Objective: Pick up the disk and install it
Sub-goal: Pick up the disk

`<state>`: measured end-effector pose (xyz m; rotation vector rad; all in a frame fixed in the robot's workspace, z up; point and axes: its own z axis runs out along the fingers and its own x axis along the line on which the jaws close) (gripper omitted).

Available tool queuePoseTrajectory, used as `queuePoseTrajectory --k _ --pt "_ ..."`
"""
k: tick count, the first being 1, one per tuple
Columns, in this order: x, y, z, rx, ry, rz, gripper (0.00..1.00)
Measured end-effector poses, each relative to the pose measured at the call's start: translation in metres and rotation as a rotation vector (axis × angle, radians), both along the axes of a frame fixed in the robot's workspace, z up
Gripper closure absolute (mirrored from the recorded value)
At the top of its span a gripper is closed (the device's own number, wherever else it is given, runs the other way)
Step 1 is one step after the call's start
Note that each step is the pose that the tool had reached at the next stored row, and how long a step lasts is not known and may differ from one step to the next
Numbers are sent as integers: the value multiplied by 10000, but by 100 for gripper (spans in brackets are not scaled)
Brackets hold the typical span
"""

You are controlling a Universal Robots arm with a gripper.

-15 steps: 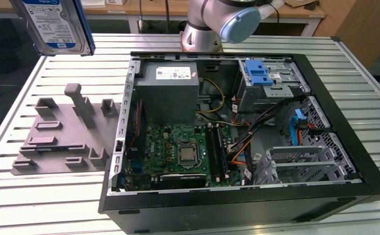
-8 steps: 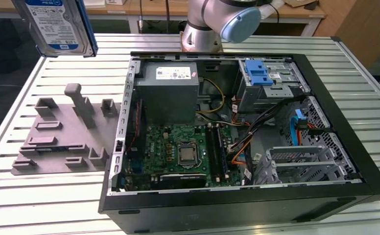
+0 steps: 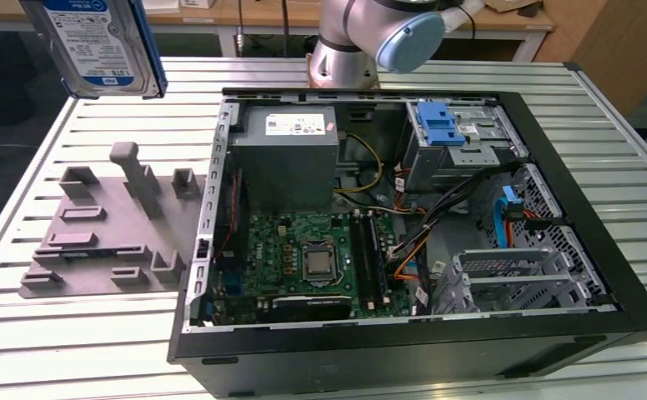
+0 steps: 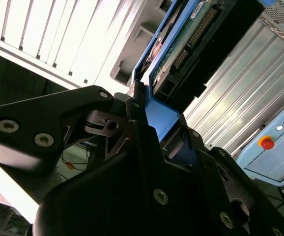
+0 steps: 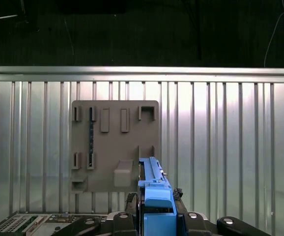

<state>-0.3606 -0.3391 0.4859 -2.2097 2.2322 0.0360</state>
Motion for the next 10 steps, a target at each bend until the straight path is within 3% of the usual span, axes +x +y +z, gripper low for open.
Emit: queuePoseTrajectory --k 10 --pt "56 0 0 -1 1 0 64"
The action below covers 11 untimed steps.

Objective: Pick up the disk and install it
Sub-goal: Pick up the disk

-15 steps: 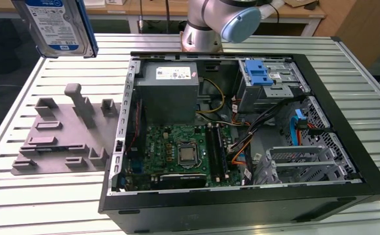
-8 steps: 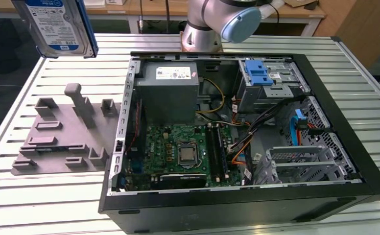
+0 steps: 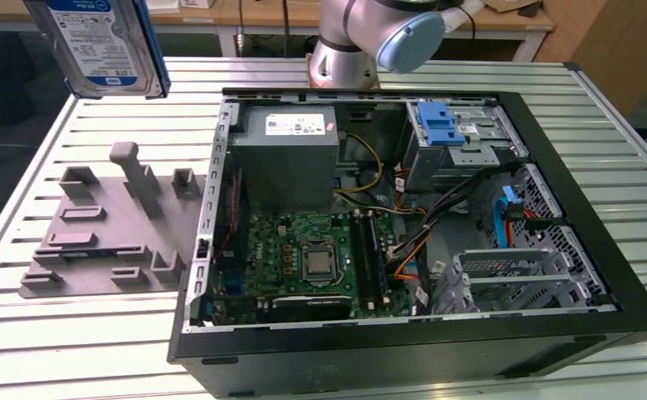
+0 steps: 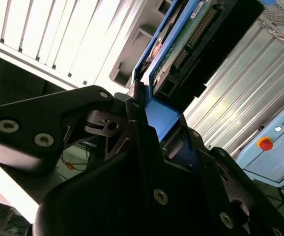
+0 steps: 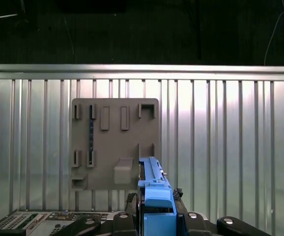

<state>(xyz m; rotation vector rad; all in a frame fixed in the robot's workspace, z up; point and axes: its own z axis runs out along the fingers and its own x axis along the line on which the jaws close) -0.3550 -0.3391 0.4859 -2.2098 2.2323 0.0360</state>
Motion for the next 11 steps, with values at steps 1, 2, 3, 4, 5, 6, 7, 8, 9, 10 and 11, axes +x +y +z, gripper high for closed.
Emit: queuePoseTrajectory --k 1,2,3,4,5,6,7,8,9,10,11 --pt "20 0 0 0 -1 0 64" --pt "40 0 0 0 0 -1 64" --pt "62 0 0 1 -1 -1 64" --pt "83 0 -1 1 -1 -1 64" --pt "102 0 0 1 -1 -1 64" --pt "121 0 0 0 0 0 64" --pt "139 0 0 1 -1 0 64" --pt "158 0 0 0 0 0 64" --pt "176 0 0 1 -1 0 64" --pt "194 0 0 1 -1 0 64" --pt "211 0 0 1 -1 0 64"
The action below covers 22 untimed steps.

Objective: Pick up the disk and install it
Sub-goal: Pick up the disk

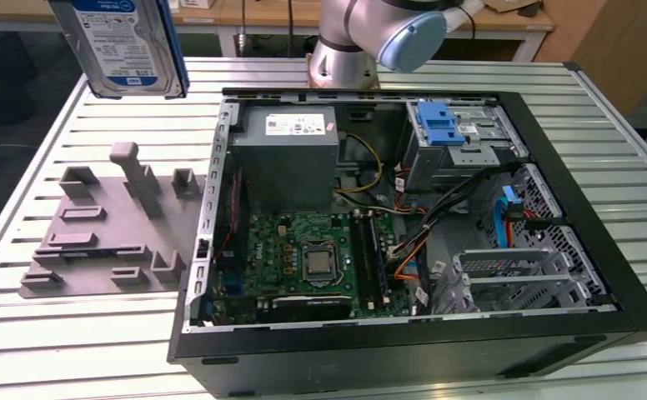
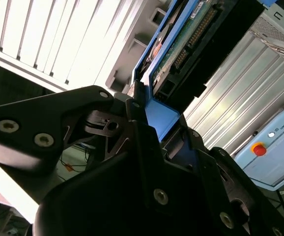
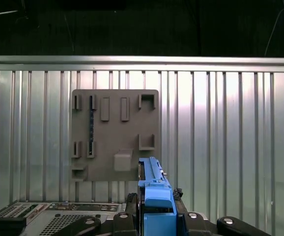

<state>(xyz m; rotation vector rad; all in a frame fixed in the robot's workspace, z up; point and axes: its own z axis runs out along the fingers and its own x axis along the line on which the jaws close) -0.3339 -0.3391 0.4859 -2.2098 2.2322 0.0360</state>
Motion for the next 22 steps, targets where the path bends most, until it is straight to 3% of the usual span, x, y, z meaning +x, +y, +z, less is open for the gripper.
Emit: queuePoseTrajectory --k 9,17,22 --pt "153 -1 0 0 1 -1 64" --pt "167 -106 0 0 0 -3 64" --pt "192 -113 0 0 0 -4 64"
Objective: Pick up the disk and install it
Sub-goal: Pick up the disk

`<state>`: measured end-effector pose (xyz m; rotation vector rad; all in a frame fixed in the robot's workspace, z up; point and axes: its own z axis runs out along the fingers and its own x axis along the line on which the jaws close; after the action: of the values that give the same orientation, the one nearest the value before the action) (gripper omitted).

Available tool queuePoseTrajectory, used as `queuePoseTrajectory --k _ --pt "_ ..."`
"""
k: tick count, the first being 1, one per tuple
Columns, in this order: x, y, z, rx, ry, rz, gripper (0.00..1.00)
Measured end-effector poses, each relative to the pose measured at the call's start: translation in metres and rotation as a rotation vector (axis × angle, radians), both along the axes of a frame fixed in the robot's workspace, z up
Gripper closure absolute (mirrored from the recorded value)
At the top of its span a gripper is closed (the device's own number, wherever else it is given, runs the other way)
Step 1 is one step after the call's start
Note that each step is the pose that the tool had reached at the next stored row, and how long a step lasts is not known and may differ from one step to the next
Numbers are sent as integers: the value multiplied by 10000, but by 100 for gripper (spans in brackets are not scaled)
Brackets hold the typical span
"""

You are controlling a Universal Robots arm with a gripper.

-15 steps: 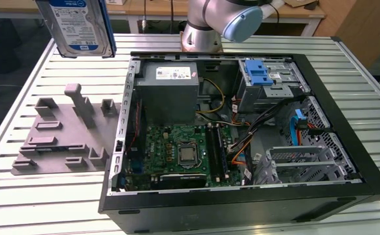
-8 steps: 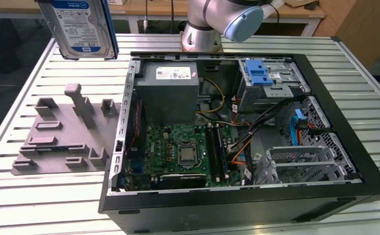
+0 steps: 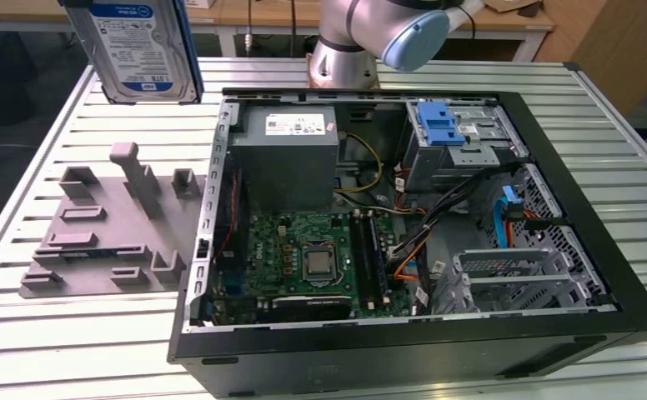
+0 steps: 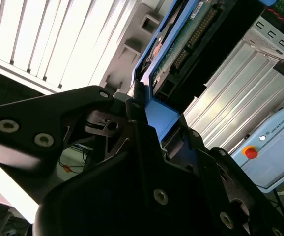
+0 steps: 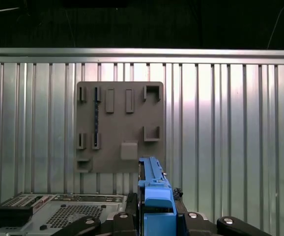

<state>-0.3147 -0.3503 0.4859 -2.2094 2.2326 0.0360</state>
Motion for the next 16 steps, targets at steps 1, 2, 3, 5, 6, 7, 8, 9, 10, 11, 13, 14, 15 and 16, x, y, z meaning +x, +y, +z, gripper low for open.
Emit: queuePoseTrajectory --k 1,2,3,5,6,7,8,9,10,11,13,14,15,16 --pt "10 0 0 0 1 0 64" --pt "21 0 0 0 0 0 64" --pt "33 0 0 0 0 0 64" --pt "58 0 0 0 1 0 64" --pt "72 0 0 0 0 0 64" --pt "89 0 0 0 0 0 64" --pt "107 0 0 0 0 1 64" --pt "131 0 0 0 0 1 64" --pt "151 0 0 0 0 1 64" --pt "167 0 0 0 0 1 64" --pt "184 -6 0 0 0 0 64" --pt "187 -15 0 0 0 0 64" --pt "191 -26 0 0 0 0 64" --pt "194 -39 0 0 1 0 64"
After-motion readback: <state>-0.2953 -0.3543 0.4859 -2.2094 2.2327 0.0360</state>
